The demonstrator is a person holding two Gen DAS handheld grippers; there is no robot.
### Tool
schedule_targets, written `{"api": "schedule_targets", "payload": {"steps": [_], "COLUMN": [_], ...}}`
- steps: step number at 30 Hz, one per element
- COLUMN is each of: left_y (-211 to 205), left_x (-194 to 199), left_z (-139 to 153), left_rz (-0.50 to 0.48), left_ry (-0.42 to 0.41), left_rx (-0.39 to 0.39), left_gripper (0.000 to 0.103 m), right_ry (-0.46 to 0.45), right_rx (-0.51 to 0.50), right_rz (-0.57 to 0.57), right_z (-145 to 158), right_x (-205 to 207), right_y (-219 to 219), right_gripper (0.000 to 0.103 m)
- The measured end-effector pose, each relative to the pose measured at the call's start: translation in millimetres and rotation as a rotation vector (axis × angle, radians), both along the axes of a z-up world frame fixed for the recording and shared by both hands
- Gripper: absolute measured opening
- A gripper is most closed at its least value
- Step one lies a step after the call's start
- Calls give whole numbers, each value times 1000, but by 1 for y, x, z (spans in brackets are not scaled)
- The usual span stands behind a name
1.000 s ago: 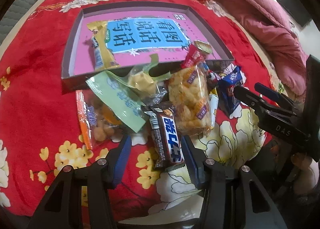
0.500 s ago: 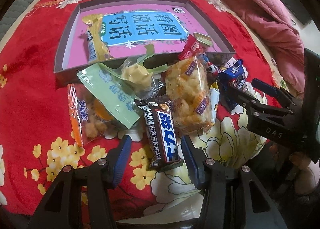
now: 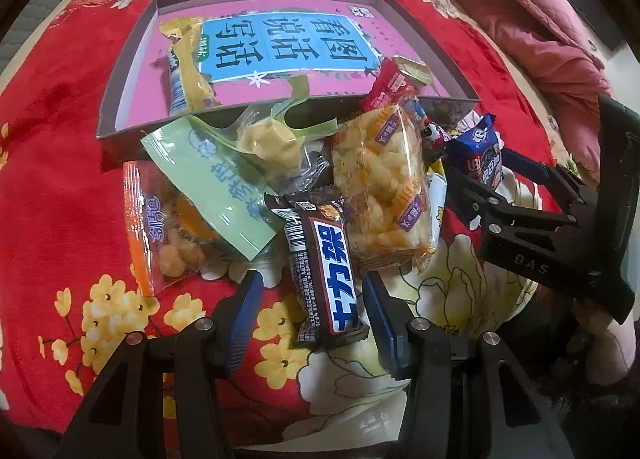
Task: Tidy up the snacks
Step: 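Grasp the dark chocolate bar with the left tool while the right tool grasps the blue biscuit pack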
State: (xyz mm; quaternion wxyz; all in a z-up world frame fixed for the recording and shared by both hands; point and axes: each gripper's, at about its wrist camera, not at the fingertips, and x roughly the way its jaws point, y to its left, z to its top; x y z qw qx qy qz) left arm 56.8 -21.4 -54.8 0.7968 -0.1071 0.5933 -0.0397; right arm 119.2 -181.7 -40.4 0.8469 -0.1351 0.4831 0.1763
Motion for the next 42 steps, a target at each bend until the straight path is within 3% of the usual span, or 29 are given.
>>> {"api": "schedule_targets", "payload": {"steps": [3,9,16,22,24,27,42], "left_y": [-1,-3,-6,-4,-4,0,6], "left_x": [1,5,8,6,5,4,-8], "left_z": [-2,-6,-11,-11,-12,-11,8], "left_rz": [-3,0,9,18,19,18,9], "left_ry": [1,5,4,-4,-5,-6,-18], "left_rx": [3,8,12,0,15,-8,-48], "left_gripper": [53,53,53,52,39,30,30], "right_ry": [-3,-2,1,-1,-5,-6,-14], "right_rx": [-4,15,44,64,71,89,182], "right_rz": [10,45,40,38,35,28,-11], "right_z": [-2,-3,-1,2,4,6,20], "right_x": [1,-1,-1,0,0,-1,-3], "right_y": [2,5,3,0,-1,-3,-17], "right_gripper": [90,71,60,58,57,56,55]}}
